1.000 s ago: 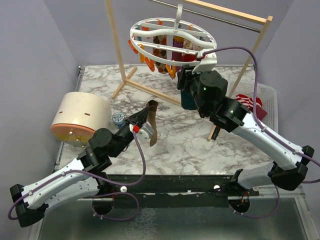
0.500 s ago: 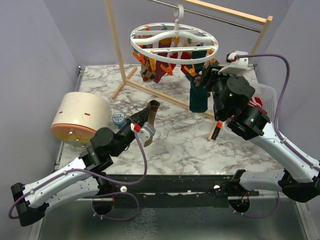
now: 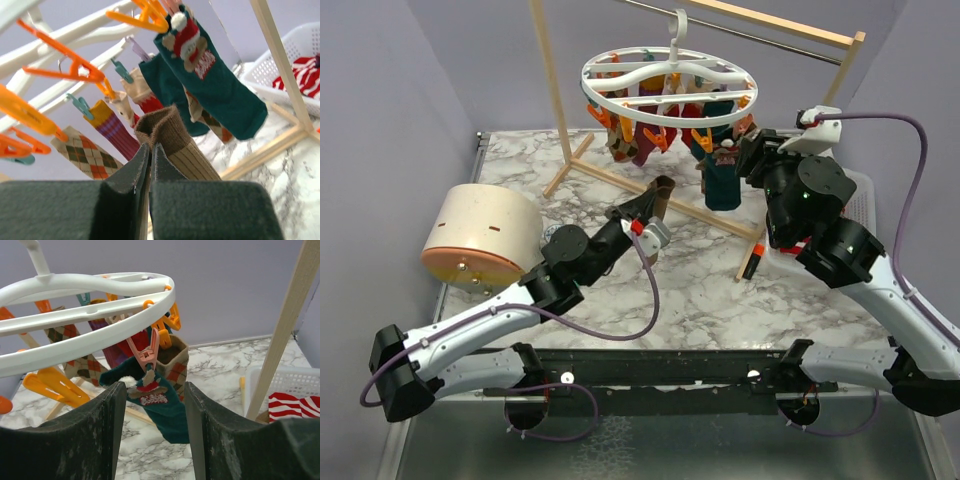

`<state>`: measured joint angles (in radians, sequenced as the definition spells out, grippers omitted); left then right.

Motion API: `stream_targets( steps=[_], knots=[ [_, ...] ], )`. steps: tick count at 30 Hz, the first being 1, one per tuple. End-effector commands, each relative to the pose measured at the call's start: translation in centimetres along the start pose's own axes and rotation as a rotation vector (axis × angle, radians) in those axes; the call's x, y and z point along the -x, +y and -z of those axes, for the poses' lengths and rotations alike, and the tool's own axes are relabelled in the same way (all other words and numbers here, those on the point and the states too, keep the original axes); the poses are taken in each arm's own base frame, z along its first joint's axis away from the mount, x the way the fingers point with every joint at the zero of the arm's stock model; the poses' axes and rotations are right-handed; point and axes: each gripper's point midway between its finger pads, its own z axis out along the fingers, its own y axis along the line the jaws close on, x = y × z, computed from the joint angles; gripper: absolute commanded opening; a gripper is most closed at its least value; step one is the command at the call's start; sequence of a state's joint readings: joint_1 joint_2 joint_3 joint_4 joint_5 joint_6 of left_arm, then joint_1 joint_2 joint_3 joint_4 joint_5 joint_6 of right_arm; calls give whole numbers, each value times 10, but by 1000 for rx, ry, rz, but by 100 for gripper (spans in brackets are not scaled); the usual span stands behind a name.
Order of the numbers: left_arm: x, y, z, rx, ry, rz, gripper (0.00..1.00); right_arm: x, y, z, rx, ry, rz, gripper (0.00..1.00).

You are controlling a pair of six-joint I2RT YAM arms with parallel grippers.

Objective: Clip the socks to the hanger
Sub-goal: Rotate the hanger at the clothesline.

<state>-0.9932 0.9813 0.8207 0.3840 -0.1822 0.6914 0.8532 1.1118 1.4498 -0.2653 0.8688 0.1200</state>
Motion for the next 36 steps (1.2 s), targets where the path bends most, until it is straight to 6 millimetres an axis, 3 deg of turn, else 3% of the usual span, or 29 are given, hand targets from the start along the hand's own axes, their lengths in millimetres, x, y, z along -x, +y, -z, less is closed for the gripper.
stream_targets(
  steps=[1, 6, 11, 20, 32, 36],
  knots=[
    [25, 24, -28, 69, -81, 0, 0, 5, 10, 14, 121, 46, -25, 55],
    [14, 28, -41, 97, -37, -6, 0, 4, 52, 28, 362, 118, -15, 62],
    [4, 25, -33, 97, -19, -2, 0, -1, 73, 25, 435, 154, 12, 70],
    [-8, 31, -16, 127, 12, -18, 0, -5, 114, 18, 546, 186, -41, 75],
    [-18, 44, 27, 201, 41, 28, 0, -13, 140, -7, 507, 149, -102, 78],
    [-17, 47, 30, 205, 40, 28, 0, -12, 130, -18, 422, 108, -130, 74]
  ],
)
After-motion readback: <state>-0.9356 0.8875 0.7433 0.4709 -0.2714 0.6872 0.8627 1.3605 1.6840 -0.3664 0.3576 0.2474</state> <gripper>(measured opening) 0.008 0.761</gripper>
